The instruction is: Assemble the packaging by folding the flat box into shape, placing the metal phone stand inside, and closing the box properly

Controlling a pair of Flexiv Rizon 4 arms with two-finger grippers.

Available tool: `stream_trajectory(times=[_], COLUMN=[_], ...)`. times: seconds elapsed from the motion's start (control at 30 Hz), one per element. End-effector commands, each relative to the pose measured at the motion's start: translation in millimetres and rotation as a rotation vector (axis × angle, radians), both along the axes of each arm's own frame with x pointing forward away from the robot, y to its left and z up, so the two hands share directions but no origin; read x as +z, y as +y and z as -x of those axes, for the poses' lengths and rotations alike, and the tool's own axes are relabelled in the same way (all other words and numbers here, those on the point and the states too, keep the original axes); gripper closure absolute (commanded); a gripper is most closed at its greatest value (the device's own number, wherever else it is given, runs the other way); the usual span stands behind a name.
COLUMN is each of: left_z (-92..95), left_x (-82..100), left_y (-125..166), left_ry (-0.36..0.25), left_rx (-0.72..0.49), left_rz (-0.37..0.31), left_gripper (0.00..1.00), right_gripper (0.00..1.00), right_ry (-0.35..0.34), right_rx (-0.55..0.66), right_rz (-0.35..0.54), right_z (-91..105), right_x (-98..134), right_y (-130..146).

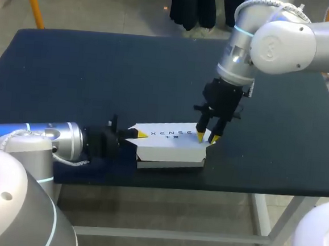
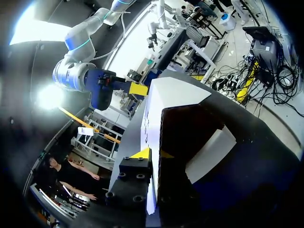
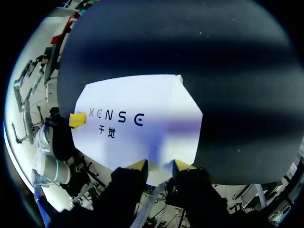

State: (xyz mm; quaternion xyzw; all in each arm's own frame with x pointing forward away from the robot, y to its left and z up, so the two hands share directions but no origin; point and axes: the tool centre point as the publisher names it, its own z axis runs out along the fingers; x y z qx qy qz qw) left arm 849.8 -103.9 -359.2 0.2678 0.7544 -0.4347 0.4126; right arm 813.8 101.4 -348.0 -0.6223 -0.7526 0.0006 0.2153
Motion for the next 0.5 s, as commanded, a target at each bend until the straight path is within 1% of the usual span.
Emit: stream_trajectory(times=[0.03, 0.1, 0.13, 0.2, 0.23, 0.27, 0.3, 0.4, 0.5], left_z=[1.2, 2.2, 2.6, 3.3, 3.4, 3.5, 3.5, 3.5, 4.6], left_x=[-7.9, -7.3, -7.0, -6.5, -6.5, -6.6, -6.6, -6.0, -4.0], left_y=[-1.8, -1.3, -0.8, 0.7, 1.1, 2.2, 3.0, 5.2, 7.5], left_ry=[-0.009, -0.015, -0.021, -0.023, -0.026, -0.028, -0.03, -0.034, -0.043], left_rx=[-0.005, -0.005, -0.001, 0.001, 0.003, 0.006, 0.01, 0.018, 0.024], left_rz=[0.009, 0.012, 0.014, 0.019, 0.022, 0.025, 0.028, 0.036, 0.045], left_gripper=[1.0, 1.0, 0.98, 0.8, 0.76, 0.65, 0.62, 0.58, 0.57], right_gripper=[0.62, 0.63, 0.64, 0.64, 0.64, 0.65, 0.65, 0.65, 0.65], right_ry=[0.0, 0.002, 0.003, 0.004, 0.004, 0.006, 0.006, 0.009, 0.009], right_rx=[0.0, 0.0, 0.0, -0.001, -0.002, -0.001, -0.001, -0.001, -0.002], right_rz=[-0.009, -0.013, -0.014, -0.017, -0.017, -0.018, -0.017, -0.018, -0.018], right_z=[1.4, 1.6, 1.7, 2.0, 2.0, 2.2, 2.3, 2.3, 2.4], right_x=[-2.7, -3.4, -3.7, -4.8, -5.2, -6.0, -6.4, -6.6, -6.6], right_y=[-2.2, -2.6, -2.9, -3.3, -3.3, -3.2, -3.1, -3.0, -3.0])
